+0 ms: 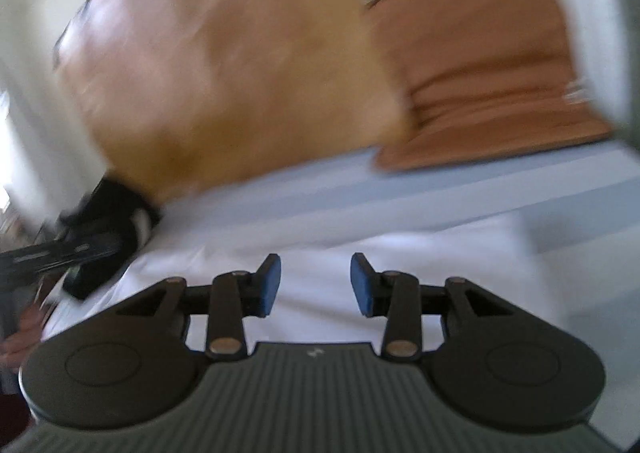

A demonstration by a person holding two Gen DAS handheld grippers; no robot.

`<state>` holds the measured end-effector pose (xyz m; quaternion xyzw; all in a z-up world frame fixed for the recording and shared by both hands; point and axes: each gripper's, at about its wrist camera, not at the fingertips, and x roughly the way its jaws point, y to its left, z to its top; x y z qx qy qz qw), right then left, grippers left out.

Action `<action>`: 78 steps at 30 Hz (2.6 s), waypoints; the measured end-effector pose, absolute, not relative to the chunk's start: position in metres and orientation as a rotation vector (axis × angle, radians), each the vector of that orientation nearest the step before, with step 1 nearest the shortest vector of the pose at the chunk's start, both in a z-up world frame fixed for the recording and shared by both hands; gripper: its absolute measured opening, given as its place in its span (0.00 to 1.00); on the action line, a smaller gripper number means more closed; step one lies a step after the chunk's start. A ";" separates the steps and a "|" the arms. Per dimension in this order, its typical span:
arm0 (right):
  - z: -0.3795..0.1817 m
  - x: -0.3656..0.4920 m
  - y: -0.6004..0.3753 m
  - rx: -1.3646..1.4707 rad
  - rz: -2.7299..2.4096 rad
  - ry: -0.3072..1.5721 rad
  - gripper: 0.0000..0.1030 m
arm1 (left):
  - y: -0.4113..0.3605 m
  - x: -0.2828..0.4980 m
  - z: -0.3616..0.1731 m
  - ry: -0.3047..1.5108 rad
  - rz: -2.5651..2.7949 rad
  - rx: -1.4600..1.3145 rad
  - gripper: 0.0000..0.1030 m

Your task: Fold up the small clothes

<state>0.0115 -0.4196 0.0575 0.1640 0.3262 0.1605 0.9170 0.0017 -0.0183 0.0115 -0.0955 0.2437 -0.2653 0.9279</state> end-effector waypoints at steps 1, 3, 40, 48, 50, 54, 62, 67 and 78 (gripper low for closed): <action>0.052 0.021 -0.417 0.318 0.326 0.699 0.39 | -0.030 0.007 0.005 0.516 -0.548 -0.149 0.22; 0.043 0.037 -0.422 0.261 0.252 0.719 0.34 | -0.051 0.023 -0.011 0.545 -0.505 -0.031 0.22; 0.010 -0.088 -0.518 0.887 0.021 0.651 0.26 | -0.068 -0.007 -0.035 0.657 -0.556 -0.040 0.15; 0.082 -0.077 -0.466 0.668 0.137 0.540 0.13 | 0.006 -0.012 -0.001 0.542 -0.537 -0.263 0.26; 0.099 -0.070 -0.442 0.584 0.190 0.528 0.13 | 0.028 -0.013 0.003 0.523 -0.518 -0.330 0.28; 0.119 -0.051 -0.382 0.418 0.316 0.535 0.13 | 0.056 -0.012 -0.001 0.512 -0.485 -0.401 0.32; 0.104 -0.008 -0.263 0.210 0.545 0.654 0.14 | 0.080 -0.004 -0.028 0.563 -0.442 -0.464 0.37; 0.087 0.009 -0.205 0.145 0.682 0.735 0.13 | 0.103 -0.005 -0.033 0.563 -0.401 -0.489 0.43; 0.093 0.008 -0.223 0.211 0.761 0.706 0.39 | 0.086 0.006 -0.036 0.591 -0.424 -0.441 0.55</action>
